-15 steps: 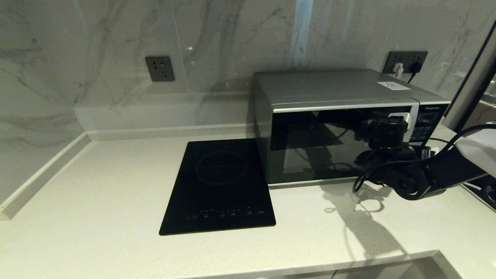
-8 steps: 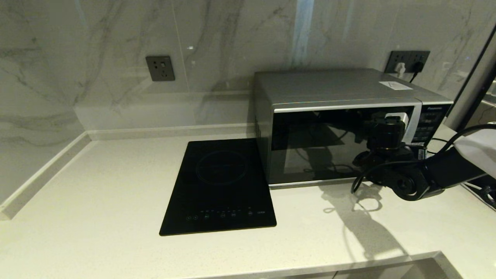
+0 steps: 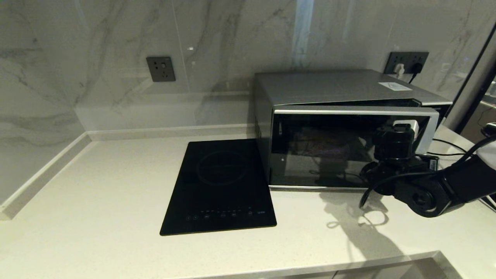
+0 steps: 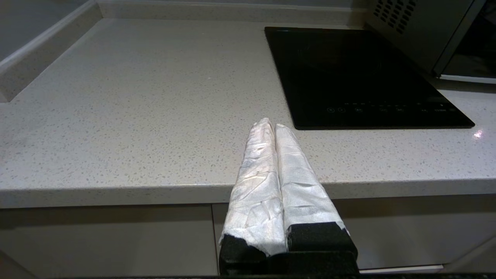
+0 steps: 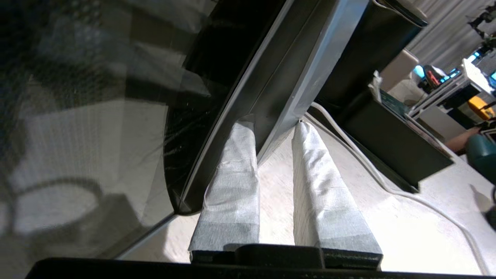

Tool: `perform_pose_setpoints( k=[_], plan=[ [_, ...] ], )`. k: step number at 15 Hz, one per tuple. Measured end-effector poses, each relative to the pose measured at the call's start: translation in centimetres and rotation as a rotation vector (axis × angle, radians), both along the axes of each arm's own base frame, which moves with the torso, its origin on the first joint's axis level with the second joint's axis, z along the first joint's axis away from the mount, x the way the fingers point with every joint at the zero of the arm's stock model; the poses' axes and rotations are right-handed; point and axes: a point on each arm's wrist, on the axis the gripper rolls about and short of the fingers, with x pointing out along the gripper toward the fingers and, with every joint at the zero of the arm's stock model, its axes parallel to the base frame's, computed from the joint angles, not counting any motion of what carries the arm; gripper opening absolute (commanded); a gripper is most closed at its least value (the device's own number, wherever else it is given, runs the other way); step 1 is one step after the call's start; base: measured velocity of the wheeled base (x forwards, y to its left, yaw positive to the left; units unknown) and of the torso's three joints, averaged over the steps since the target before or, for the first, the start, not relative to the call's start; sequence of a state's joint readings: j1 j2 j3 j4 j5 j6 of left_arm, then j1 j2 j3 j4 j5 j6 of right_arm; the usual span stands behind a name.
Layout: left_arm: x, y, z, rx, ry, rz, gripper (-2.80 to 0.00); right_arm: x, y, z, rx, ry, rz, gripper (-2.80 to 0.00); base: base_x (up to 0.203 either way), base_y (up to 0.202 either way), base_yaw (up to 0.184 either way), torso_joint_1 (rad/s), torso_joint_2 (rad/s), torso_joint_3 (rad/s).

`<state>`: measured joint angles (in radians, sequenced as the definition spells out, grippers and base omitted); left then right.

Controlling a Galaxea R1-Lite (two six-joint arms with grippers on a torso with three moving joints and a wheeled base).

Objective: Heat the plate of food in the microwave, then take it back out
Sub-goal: Open the microwave oven

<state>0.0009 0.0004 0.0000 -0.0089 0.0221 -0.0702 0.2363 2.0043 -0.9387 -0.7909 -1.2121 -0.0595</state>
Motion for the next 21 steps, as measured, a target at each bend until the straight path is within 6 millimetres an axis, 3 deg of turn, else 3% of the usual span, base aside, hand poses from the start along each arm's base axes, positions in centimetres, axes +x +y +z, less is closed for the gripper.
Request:
perform_pose_setpoints(
  k=[5,16,18,21],
  plan=[
    [0.0,0.0,0.0,0.001,0.0,0.0,-2.8,-2.8,1.2,0.6,0.009,0.0,0.059,-2.8,0.0,0.0,0.0,0.0,0.0,0.0],
    [0.0,0.0,0.0,0.0,0.0,0.002,-2.8,-5.4,1.4,3.3,0.026,-0.061,0.09,-2.8,0.0,0.0,0.0,0.0,0.0,0.0],
    [0.0,0.0,0.0,0.0,0.0,0.0,-2.8,-5.9,1.7,4.4,0.031,-0.088,0.108,-2.8,0.0,0.0,0.0,0.0,0.0,0.0],
    [0.0,0.0,0.0,0.0,0.0,0.0,-2.8,-7.2,1.9,7.9,0.03,-0.152,0.149,-2.8,0.0,0.0,0.0,0.0,0.0,0.0]
  ],
)
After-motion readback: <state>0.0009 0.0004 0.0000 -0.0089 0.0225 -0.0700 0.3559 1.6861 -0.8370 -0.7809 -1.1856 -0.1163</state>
